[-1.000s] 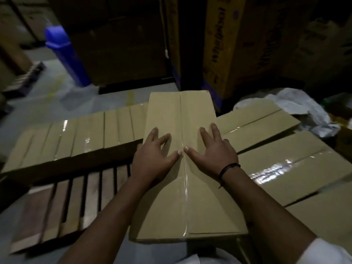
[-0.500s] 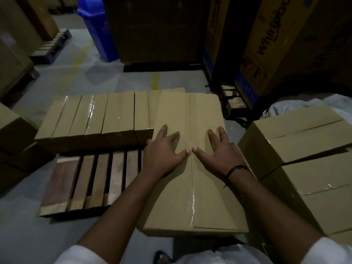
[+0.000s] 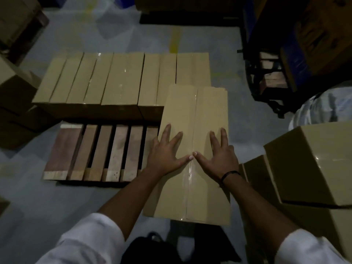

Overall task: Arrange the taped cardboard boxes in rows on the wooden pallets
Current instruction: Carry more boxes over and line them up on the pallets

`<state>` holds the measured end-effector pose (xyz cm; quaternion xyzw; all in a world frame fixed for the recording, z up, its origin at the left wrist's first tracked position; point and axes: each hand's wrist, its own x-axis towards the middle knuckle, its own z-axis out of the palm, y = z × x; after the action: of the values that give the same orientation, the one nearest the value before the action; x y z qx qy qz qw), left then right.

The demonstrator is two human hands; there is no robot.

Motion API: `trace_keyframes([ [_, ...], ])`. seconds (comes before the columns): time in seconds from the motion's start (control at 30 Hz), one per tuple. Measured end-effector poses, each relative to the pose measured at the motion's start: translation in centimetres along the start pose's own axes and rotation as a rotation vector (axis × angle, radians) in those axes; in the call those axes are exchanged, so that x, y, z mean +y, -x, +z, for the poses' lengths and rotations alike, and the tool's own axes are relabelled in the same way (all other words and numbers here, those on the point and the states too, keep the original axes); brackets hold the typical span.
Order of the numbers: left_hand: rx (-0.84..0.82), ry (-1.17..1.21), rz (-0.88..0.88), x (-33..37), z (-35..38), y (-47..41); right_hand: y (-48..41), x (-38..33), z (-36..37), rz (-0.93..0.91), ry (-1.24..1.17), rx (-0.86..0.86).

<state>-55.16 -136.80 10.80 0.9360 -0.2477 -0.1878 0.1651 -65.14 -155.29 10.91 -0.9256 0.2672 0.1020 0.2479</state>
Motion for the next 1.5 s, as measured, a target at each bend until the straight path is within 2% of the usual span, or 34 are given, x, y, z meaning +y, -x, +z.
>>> trace_keyframes([
  [0.3,-0.110,0.070,-0.082,-6.3,14.4,-9.1,-11.5,7.2,12.8,-0.036,0.050,-0.149],
  [0.5,-0.182,0.047,-0.053,-10.4,21.7,-12.2,-15.8,11.1,20.0,-0.047,0.052,-0.179],
  [0.77,-0.222,0.018,-0.005,-12.6,23.9,-15.5,-19.8,12.3,22.7,-0.049,0.043,-0.177],
  [1.07,-0.225,-0.015,-0.021,-11.2,24.9,-19.2,-22.6,13.2,22.6,-0.027,0.102,-0.187],
  [1.5,-0.283,-0.009,-0.002,-12.1,28.0,-20.1,-23.8,15.4,24.9,-0.067,0.154,-0.199],
])
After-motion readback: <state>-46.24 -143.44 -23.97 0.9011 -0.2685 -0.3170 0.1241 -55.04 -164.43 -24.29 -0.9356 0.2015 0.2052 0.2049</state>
